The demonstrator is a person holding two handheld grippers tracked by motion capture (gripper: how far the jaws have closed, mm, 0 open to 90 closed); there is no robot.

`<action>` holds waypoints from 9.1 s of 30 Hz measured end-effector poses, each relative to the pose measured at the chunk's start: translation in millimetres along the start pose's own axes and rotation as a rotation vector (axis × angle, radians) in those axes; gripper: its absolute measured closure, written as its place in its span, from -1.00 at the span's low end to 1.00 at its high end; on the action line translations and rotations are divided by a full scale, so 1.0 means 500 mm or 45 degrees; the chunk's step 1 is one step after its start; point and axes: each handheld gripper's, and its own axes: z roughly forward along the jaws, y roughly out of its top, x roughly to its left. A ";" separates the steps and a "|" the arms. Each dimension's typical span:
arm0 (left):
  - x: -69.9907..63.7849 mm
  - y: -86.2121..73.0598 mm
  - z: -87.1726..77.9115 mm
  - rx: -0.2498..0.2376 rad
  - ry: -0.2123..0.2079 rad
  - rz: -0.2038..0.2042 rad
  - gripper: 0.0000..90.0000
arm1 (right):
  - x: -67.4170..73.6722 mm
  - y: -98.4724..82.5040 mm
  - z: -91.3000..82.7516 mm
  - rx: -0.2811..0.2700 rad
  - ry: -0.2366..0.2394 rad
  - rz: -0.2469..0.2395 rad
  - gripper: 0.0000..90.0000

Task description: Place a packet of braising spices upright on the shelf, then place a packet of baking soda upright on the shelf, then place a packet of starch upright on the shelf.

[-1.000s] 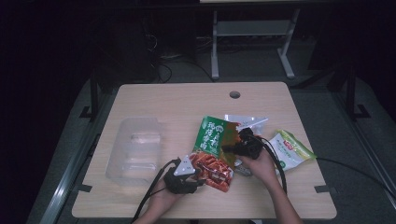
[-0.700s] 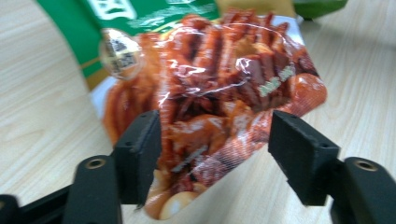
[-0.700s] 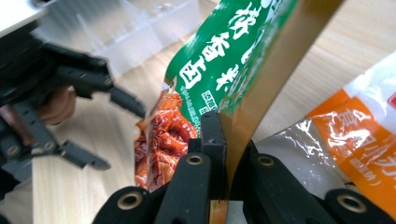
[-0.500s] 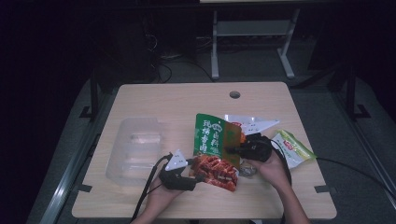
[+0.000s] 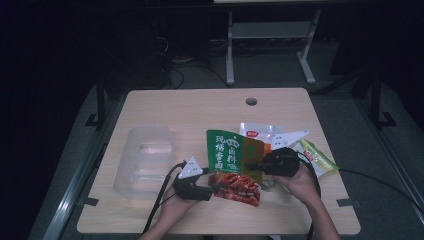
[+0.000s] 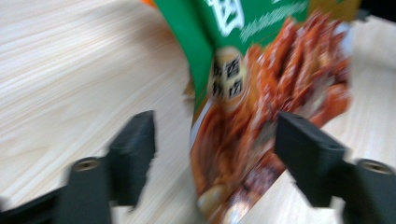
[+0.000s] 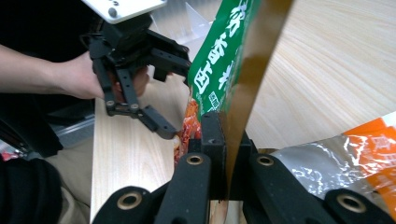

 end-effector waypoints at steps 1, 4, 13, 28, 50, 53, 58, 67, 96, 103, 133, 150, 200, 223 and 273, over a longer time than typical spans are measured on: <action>0.000 0.006 0.004 -0.007 -0.052 -0.009 0.03 | -0.004 -0.002 0.003 -0.002 0.003 0.011 0.99; -0.002 0.013 0.005 -0.002 -0.052 0.005 0.40 | -0.006 -0.001 0.007 0.011 -0.029 0.013 0.98; 0.002 0.013 -0.008 -0.014 -0.075 -0.008 0.83 | -0.012 -0.005 0.018 -0.006 -0.086 0.112 0.90; -0.005 0.008 -0.010 -0.004 -0.070 -0.005 0.87 | -0.030 -0.012 0.057 -0.025 -0.108 0.276 0.71; -0.036 -0.014 -0.098 -0.014 0.036 0.057 0.20 | 0.025 0.040 0.021 -0.084 -0.092 0.065 0.99; -0.045 -0.018 -0.111 -0.004 0.019 0.084 0.19 | 0.026 0.051 0.021 -0.090 -0.094 0.064 0.99; -0.059 -0.029 -0.120 -0.002 -0.046 0.091 0.09 | 0.029 0.079 0.031 -0.084 -0.104 0.047 0.99; -0.067 -0.042 -0.131 -0.029 -0.129 0.102 -0.03 | 0.024 0.166 0.068 -0.131 -0.044 0.029 0.99; -0.061 -0.049 -0.150 -0.049 -0.182 0.173 -0.20 | 0.014 0.406 0.320 -0.137 0.101 -0.066 0.99; -0.068 -0.052 -0.144 -0.063 -0.201 0.145 -0.20 | 0.004 0.425 0.390 -0.129 0.098 -0.048 0.99; -0.059 -0.050 -0.145 -0.075 -0.196 0.148 -0.19 | -0.095 0.349 0.504 -0.079 0.065 0.111 0.91; -0.061 -0.048 -0.142 -0.063 -0.190 0.155 -0.27 | -0.088 0.307 0.377 -0.046 0.080 0.149 0.01; -0.055 -0.048 -0.132 -0.031 -0.195 0.166 -0.32 | -0.050 0.100 0.076 -0.014 -0.075 0.170 -0.20; -0.053 -0.044 -0.135 -0.039 -0.193 0.177 -0.33 | -0.030 0.034 0.007 0.021 -0.153 0.193 -0.22; -0.065 -0.042 -0.125 -0.019 -0.206 0.195 -0.35 | -0.156 -0.076 -0.056 0.080 -0.385 0.498 -0.12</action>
